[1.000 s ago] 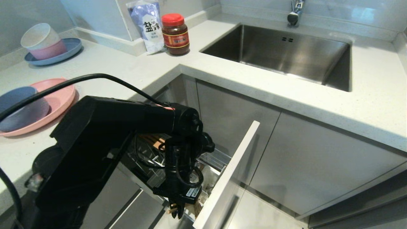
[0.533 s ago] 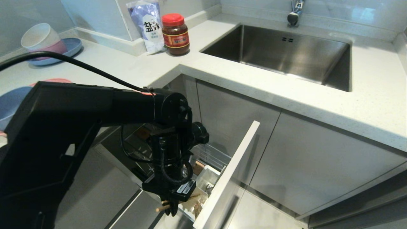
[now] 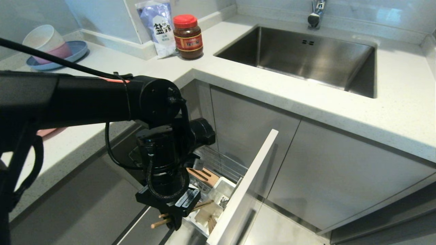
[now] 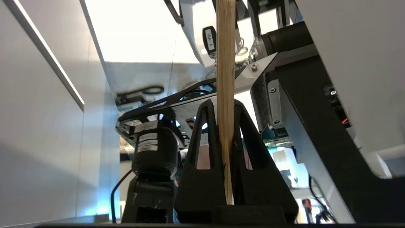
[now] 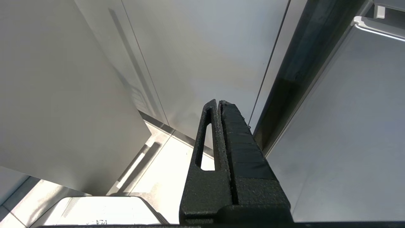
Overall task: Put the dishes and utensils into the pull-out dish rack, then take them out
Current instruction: Take the chopsticks out of the cupboard
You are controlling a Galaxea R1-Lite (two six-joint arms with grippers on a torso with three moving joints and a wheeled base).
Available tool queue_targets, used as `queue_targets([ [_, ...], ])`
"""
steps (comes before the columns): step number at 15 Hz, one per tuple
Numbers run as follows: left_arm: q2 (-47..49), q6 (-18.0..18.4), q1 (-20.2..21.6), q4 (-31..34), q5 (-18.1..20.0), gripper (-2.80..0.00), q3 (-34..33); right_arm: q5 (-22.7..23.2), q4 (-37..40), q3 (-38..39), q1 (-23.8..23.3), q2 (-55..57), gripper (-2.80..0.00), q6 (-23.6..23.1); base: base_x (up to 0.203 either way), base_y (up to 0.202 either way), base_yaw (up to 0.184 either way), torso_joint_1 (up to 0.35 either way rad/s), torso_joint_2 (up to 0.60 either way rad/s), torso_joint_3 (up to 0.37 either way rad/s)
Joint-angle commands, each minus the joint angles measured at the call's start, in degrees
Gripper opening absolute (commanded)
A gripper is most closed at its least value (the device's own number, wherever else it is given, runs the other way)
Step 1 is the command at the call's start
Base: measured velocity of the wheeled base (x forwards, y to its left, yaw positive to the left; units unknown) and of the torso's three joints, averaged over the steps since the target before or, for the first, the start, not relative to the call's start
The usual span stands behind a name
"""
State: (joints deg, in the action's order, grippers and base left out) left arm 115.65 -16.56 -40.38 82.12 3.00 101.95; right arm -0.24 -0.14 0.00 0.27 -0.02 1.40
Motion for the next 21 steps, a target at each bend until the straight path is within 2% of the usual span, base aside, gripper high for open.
queue_targets([
  [1, -4.39, 0.29, -0.59, 0.53, -0.14, -2.8, -0.64, -0.02, -0.03, 0.09, 0.08, -0.24, -2.8, 0.0, 0.0, 0.0, 0.0, 0.0, 0.0, 0.0],
  [9, -18.02, 0.48, -4.86, 0.66, -0.96, -2.8, -2.4, -0.02, -0.02, 0.09, 0.01, -0.24, -2.8, 0.0, 0.0, 0.0, 0.0, 0.0, 0.0, 0.0],
  [13, -25.88, 0.4, -7.79, 0.13, -5.02, -2.8, -3.19, -0.02, 0.03, 0.09, 0.08, -0.16, -2.8, 0.0, 0.0, 0.0, 0.0, 0.0, 0.0, 0.0],
  [21, -39.45, 0.51, -10.4, -8.65, -5.22, -2.8, -4.13, -0.02, -0.04, 0.09, 0.0, -0.24, -2.8, 0.0, 0.0, 0.0, 0.0, 0.0, 0.0, 0.0],
])
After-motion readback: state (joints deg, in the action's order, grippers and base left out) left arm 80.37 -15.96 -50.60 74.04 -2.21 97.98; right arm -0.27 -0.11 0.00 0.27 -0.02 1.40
